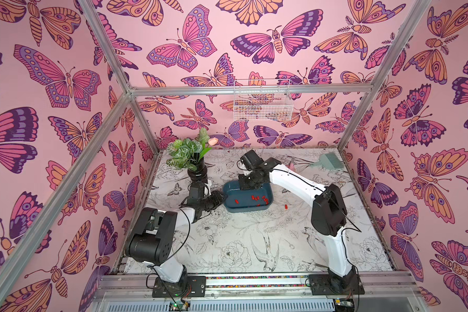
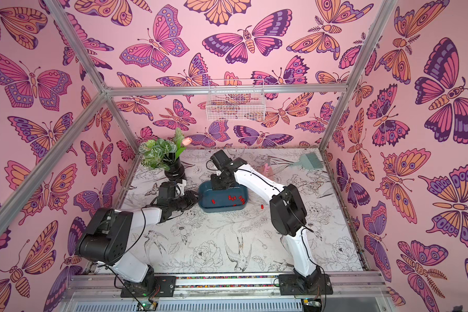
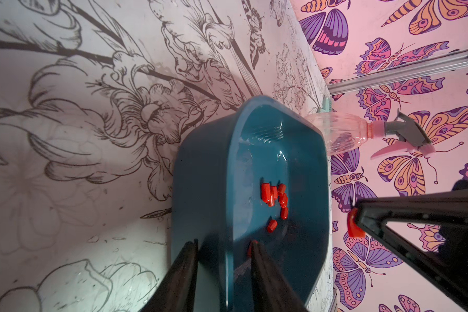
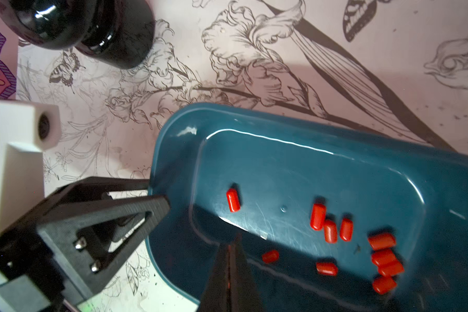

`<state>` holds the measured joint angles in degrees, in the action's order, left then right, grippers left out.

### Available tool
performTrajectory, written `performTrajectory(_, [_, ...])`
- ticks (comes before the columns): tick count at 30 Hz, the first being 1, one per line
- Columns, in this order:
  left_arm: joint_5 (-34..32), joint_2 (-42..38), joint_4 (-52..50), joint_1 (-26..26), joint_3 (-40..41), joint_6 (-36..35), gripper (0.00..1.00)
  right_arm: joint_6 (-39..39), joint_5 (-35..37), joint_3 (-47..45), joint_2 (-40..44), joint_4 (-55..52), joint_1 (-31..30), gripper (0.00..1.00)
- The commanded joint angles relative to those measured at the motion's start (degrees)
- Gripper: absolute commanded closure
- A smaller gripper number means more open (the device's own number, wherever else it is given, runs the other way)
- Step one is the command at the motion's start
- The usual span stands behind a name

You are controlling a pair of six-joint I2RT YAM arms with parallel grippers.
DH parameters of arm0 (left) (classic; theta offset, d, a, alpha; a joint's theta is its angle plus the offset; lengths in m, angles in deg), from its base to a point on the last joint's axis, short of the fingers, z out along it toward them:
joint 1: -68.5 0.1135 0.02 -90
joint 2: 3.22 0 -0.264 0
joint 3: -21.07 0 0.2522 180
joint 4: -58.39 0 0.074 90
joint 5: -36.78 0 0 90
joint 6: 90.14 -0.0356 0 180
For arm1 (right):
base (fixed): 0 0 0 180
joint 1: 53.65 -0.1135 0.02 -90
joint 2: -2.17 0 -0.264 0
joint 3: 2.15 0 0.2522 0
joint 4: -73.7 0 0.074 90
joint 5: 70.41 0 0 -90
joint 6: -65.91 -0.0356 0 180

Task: Take the screw protection sleeves out of the storage box
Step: Place the screw protection sleeve at the center of the board.

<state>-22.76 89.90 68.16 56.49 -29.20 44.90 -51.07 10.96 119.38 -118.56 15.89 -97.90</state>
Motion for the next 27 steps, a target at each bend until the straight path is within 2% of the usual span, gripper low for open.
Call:
performTrajectory(1, [0.9,0.7,-1.1,0.1,-0.8,-1.1,0.62,1.2,0.4,-2.9,4.3,-2.2,1.4,0.95])
performTrajectory(11, [0.7,0.6,-1.2,0.0,-0.8,-1.1,0.62,4.1,2.5,-14.6,14.7,-4.2,5.3,0.95])
performTrajectory(18, [0.7,0.9,-1.2,0.1,-0.8,-0.9,0.62,6.8,3.5,-25.0,22.4,-5.2,10.9,0.95])
performTrajectory(27, [0.2,0.8,-1.6,0.0,-0.7,-0.8,0.62,9.1,2.1,-32.2,25.0,-2.9,17.3,0.94])
